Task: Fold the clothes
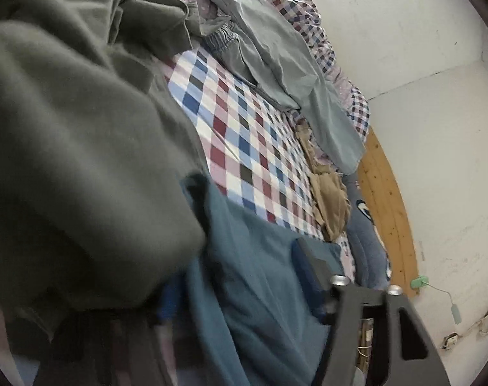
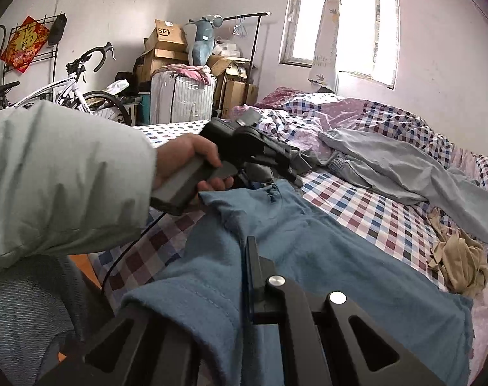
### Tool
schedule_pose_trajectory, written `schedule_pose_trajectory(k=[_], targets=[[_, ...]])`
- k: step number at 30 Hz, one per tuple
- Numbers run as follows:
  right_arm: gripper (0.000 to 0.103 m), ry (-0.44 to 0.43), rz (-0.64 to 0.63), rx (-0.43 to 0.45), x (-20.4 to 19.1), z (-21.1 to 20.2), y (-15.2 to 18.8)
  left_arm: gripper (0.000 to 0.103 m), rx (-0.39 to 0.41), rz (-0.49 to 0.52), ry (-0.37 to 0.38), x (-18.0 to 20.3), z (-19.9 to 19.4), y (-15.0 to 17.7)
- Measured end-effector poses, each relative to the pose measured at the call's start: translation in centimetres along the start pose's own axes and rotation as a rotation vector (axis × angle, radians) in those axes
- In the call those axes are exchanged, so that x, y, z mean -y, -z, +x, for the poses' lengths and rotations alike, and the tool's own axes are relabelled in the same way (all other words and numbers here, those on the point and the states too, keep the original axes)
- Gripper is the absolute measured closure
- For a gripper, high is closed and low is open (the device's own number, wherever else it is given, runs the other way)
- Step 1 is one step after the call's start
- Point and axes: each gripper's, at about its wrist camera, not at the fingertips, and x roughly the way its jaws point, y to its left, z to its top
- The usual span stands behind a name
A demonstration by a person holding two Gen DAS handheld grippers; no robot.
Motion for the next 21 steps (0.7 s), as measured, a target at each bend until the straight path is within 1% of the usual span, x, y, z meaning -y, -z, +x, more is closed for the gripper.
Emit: schedule_pose_trajectory(k=[2,5,7,9,12,16,17,19,21], targets=[[0.1,0.0,0.0,-0.007,0.0,0.0,0.1,0.081,-0.004,-0.001,-0.007,-0.1,0.5,-0.4],[0.1,-0.003,-0.002,-0.019,-0.2,0.0,0.3,0.091,-0.01,-0.003,-0.018,-0.2,1.2,-1.0],[0.1,-0.003,-0.007,-0.023,-0.5,-0.2,0.4,0.092,0.004,-0.003,-0.001,0.3,0.6,-0.9],[0.1,-0.006,-0.007,-0.023,-0.8,-0.7,0.4,0.093,0.038,-0.002,0.037,0.9,-0.8,-0.6],[0.101,-0.018,-0.006,-0.007,-1.4,-1.5,0.1,0.095,0.132,-0.006,0.098,2.0,-3.9,-0.2],[0.101,-0.044,0.009,0.029,-3.1,-3.1,-1.0,0.097,0.259,0.052,0.173,5.0,-8.0,0.7],[0.101,-0.051,0.018,0.04,-3.6,-3.6,-1.4,0.097,0.28,0.066,0.195,5.7,-8.9,0.7],[0.101,-0.038,0.025,0.06,-4.7,-3.9,-1.9,0.097,0.32,0.096,0.24,7.1,-10.7,0.9],[0.101,-0.008,0.028,0.067,-5.6,-4.0,-2.0,0.097,0.305,0.092,0.226,7.4,-10.4,0.9]])
